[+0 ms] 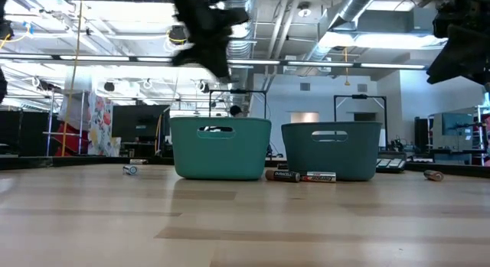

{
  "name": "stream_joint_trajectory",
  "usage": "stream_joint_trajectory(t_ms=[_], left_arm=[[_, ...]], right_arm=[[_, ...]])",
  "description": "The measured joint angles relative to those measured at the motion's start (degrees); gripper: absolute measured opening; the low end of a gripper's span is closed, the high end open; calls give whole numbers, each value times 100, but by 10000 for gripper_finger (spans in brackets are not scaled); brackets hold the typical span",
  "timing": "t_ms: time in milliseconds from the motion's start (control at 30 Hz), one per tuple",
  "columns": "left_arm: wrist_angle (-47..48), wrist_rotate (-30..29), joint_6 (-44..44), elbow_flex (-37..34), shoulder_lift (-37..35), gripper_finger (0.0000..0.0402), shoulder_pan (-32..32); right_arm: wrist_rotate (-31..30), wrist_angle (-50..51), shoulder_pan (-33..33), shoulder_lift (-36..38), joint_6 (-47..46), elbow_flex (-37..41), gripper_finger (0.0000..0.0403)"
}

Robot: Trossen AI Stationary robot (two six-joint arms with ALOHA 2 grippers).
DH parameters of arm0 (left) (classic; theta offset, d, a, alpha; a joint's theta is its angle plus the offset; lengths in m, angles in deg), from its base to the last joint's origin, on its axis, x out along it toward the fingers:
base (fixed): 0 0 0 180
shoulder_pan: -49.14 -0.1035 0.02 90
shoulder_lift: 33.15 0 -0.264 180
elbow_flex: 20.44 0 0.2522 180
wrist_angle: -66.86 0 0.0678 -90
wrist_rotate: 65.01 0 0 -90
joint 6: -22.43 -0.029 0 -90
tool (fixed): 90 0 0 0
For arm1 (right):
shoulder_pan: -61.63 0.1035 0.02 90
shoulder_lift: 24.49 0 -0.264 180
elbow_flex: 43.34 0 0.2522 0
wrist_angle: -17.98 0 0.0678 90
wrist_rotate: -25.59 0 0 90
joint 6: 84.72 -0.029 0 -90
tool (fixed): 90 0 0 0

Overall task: Sort batteries
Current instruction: Put the silver battery into the blue bin

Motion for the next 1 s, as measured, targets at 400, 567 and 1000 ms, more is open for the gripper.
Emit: stream_joint_trajectory(t_ms=[400,567,1000], left_arm=[[785,1339,-1713,4088,3248,38,-72],[983,1799,-1807,4943,4148,37,-59],[1249,2095,-2098,5084,5010,38,-29]], right_arm=[[0,-76,-2,0,0,0,108],[0,-74,-2,0,0,0,108],[0,-68,-2,0,2,0,108]])
